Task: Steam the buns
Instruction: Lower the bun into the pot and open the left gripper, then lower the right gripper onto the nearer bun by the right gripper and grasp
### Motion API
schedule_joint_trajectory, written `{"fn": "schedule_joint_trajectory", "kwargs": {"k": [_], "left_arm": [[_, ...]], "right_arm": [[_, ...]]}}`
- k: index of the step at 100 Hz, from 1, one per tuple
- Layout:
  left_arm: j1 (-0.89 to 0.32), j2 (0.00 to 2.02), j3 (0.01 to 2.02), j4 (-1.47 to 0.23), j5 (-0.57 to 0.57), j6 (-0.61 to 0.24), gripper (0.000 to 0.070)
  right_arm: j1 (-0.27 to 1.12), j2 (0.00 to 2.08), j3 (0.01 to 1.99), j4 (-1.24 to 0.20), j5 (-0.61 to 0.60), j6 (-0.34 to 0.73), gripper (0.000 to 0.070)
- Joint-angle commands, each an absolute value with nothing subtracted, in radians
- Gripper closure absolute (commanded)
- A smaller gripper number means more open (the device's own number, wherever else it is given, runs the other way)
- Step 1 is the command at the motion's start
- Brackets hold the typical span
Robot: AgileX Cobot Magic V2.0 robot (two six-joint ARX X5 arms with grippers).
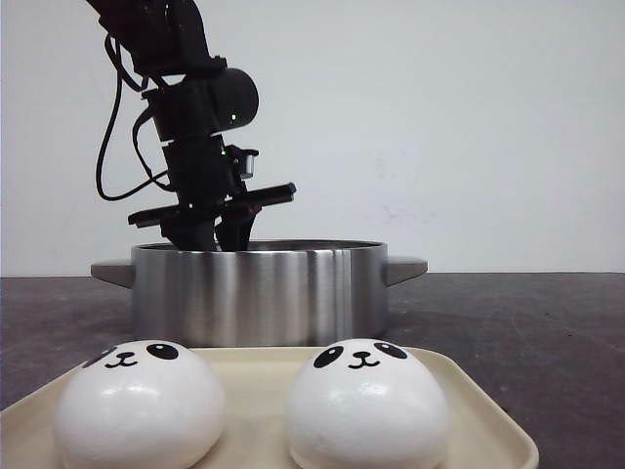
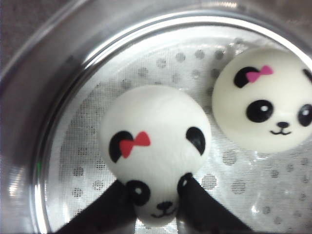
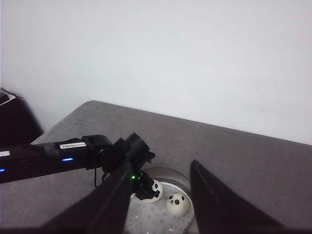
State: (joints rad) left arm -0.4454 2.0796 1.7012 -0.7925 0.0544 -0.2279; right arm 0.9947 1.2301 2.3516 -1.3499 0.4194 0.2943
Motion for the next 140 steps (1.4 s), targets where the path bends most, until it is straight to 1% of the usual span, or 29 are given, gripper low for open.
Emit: {"fn": "schedule_joint_trajectory", "kwargs": {"k": [1,13,27,36,44,52,63,77,90,102,119,126,131,136,140], "left_arm": [[-0.451,2.103,1.727,-0.785,0.052,-0.226,0.0602],[-0.45,2.103,1.727,-0.783,0.052,-0.248,0.0418],[-0.45,2.103,1.727,-0.782,0.056,-0.252,0.0254],[-0.45,2.103,1.727,-0.792,0.056,-0.252,0.0178],[-0.45,2.103,1.729,-0.805,0.056,-0.252,0.0129],[-0.45,2.103,1.755,-0.839,0.056,-0.252,0.0101],[-0.45,2.101,1.821,-0.894,0.056,-0.258,0.0102],[-0.459,2.089,1.976,-0.979,0.056,-0.267,0.0104],[-0.478,2.026,2.128,-0.987,0.056,-0.265,0.0108],[-0.496,1.93,2.218,-1.01,0.056,-0.225,0.0108],[-0.505,1.748,2.221,-1.048,0.051,-0.197,0.0108],[-0.505,1.681,2.221,-1.08,0.046,-0.164,0.0108],[-0.504,1.636,2.221,-1.117,0.035,-0.123,0.0108],[-0.504,1.592,2.221,-1.167,0.001,-0.088,0.0108],[-0.505,1.559,2.221,-1.201,-0.025,-0.083,0.0108]], "right_arm": [[1.007,1.24,2.375,-1.422,0.419,0.308,0.0475],[1.007,1.24,2.375,-1.422,0.419,0.311,0.0475],[1.007,1.24,2.375,-1.422,0.418,0.312,0.0475],[1.007,1.24,2.375,-1.422,0.418,0.312,0.0475],[1.007,1.24,2.375,-1.422,0.418,0.312,0.0475],[1.007,1.24,2.375,-1.422,0.418,0.311,0.0475],[1.007,1.241,2.375,-1.422,0.419,0.305,0.0475],[1.007,1.255,2.362,-1.423,0.418,0.301,0.0475],[1.007,1.276,2.301,-1.423,0.419,0.27,0.0475],[1.005,1.292,2.193,-1.422,0.42,0.269,0.0475],[1.006,1.291,1.99,-1.402,0.418,0.3,0.0475],[1.006,1.284,1.902,-1.375,0.408,0.316,0.0477],[1.006,1.277,1.835,-1.344,0.386,0.326,0.0495],[1.007,1.269,1.759,-1.301,0.358,0.343,0.0506],[1.006,1.261,1.696,-1.264,0.331,0.358,0.0506]]}}
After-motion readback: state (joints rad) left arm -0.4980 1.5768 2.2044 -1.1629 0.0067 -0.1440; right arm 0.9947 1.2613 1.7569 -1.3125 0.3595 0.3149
